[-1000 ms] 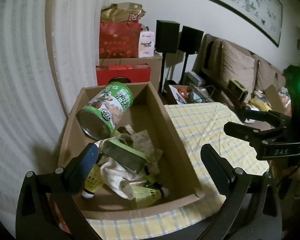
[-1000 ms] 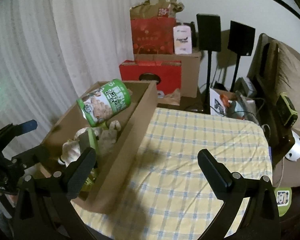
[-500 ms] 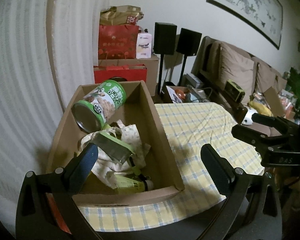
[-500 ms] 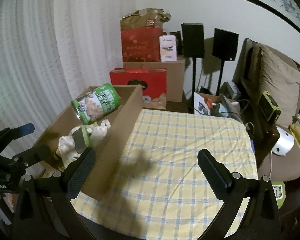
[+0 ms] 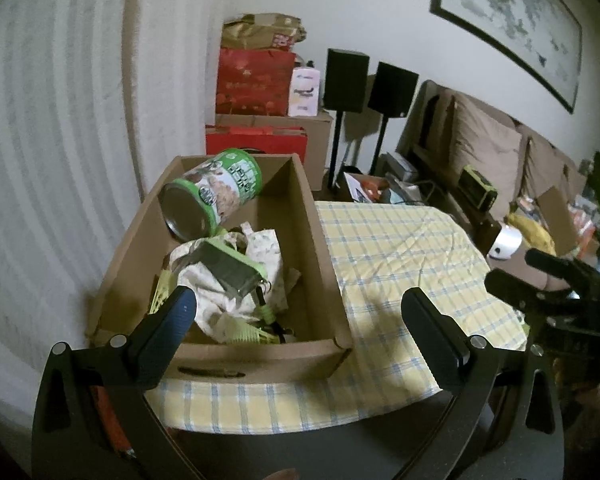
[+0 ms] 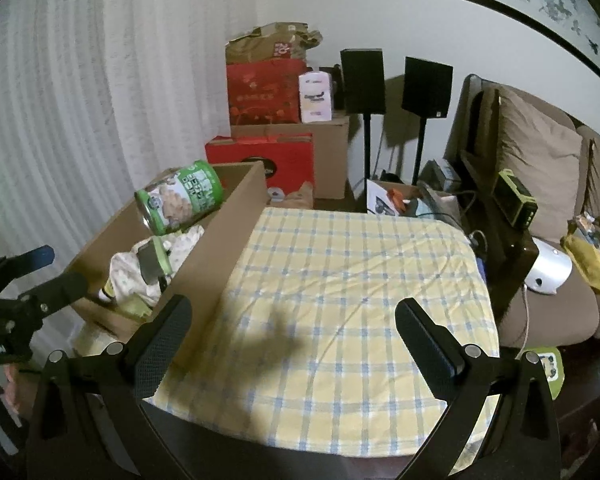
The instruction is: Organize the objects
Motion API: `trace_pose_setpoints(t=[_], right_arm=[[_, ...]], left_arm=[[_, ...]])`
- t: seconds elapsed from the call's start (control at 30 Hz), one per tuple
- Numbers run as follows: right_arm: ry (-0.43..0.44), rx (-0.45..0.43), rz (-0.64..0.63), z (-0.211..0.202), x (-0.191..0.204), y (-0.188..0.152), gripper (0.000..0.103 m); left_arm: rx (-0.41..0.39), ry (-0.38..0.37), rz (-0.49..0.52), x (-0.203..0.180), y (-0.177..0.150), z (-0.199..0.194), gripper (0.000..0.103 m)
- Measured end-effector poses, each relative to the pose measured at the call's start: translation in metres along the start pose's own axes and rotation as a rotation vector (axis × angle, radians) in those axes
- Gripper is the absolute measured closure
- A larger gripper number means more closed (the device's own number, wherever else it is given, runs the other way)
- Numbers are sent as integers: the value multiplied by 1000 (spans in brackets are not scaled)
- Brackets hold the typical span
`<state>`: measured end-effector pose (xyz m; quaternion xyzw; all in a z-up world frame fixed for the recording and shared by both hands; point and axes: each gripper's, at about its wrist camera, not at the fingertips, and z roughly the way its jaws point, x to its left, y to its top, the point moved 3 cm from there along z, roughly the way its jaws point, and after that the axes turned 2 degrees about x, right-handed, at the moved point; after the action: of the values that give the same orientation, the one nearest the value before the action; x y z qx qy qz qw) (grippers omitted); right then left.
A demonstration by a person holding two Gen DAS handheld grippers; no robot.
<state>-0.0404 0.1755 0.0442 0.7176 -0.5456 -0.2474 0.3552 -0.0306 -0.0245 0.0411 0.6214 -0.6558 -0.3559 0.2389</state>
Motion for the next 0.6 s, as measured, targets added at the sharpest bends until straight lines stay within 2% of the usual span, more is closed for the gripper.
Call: trace_pose_setpoints(t=[0.1,0.23,0.37,0.6], right_arm=[[-37,8,-1,-5,-1,-7,1],[-41,-3,10,-12,-2,-15,1],[-50,-27,2,-20,2,-17,1],[-76,-67,-31,-31,16,-22,0]], left_arm=[[-5,50,3,1,-7,0,0],[23,60,-18,3,-17,3,0],[23,106,-2,1,-23,1,0],[36,121,-14,3,-28,-1,0]])
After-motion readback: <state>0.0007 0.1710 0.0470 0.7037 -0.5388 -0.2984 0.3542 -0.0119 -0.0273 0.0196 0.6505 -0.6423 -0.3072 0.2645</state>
